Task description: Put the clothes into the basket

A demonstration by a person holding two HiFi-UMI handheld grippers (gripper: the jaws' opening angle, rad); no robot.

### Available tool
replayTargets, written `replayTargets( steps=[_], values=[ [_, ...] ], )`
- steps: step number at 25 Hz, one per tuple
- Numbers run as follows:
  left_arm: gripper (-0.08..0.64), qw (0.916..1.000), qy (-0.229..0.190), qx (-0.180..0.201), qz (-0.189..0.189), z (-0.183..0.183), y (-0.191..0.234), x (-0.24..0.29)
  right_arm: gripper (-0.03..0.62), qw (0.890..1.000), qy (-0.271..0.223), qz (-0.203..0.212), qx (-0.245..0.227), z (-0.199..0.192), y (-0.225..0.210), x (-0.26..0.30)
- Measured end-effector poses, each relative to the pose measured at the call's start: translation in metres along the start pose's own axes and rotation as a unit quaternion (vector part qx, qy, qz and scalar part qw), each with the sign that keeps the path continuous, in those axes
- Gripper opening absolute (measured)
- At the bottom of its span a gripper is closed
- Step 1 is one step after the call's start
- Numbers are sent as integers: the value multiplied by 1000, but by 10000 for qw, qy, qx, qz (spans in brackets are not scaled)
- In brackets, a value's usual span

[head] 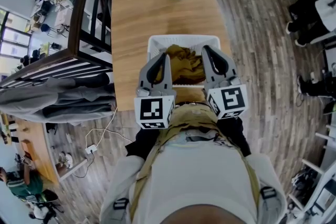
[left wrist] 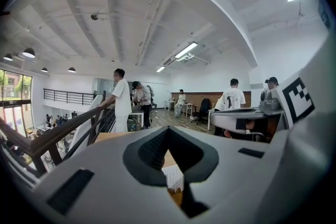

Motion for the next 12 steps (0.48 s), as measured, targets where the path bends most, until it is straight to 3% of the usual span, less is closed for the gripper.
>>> replayTargets(
  steps=[12],
  values=[
    [0,9999,116,7,-26,-5,-4,-1,21,10000,14,63,4,3,0,-3]
  ],
)
Point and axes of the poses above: the fingertips, and each gripper's own axes: x forward along the fingers, y to its left, z out of its top, the point moved 6 cm from there along -x, backward along the fingers, and after that the axes turned 10 degrees about -z, right-handed, at the moved point
